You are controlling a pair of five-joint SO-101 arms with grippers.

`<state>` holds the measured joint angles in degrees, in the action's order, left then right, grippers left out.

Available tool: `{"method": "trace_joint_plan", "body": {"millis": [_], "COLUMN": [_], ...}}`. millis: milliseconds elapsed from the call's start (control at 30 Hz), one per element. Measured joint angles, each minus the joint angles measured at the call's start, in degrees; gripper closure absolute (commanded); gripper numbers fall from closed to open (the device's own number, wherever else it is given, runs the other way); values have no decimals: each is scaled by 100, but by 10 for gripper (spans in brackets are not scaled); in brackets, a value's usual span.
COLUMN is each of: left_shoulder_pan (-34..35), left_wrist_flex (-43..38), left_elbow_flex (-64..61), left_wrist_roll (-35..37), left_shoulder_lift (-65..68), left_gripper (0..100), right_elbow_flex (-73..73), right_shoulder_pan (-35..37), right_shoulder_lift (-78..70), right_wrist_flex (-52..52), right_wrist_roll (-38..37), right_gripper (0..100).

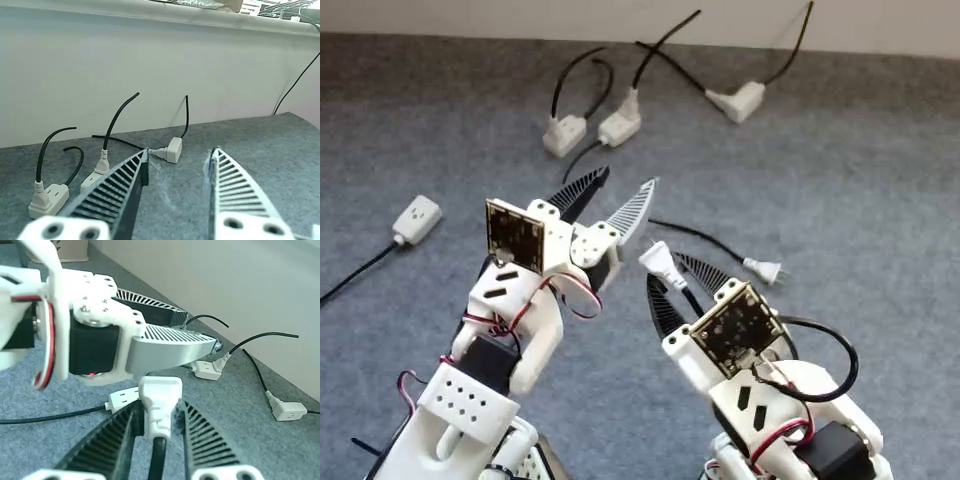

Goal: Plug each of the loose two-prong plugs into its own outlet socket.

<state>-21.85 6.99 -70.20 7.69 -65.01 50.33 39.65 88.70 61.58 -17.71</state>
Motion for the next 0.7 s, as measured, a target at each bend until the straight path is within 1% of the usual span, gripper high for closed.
{"method": "trace_joint_plan", "body": {"millis": [567, 633, 700], "left_shoulder_pan": [9, 9, 9], "left_wrist_flex": [0, 0, 0], "left_elbow_flex": [0, 0, 0], "left_wrist_roll": [0, 0, 0], "left_shoulder_lift": [0, 0, -18], "left_gripper": [790, 790, 790], "right_elbow_flex": [0, 141, 422], "right_shoulder_pan": [0, 0, -9], "right_shoulder_lift": [18, 62, 70], "right_wrist_flex": [0, -26, -264], "right_wrist_roll": [0, -9, -114], "right_gripper": [926, 926, 926]}}
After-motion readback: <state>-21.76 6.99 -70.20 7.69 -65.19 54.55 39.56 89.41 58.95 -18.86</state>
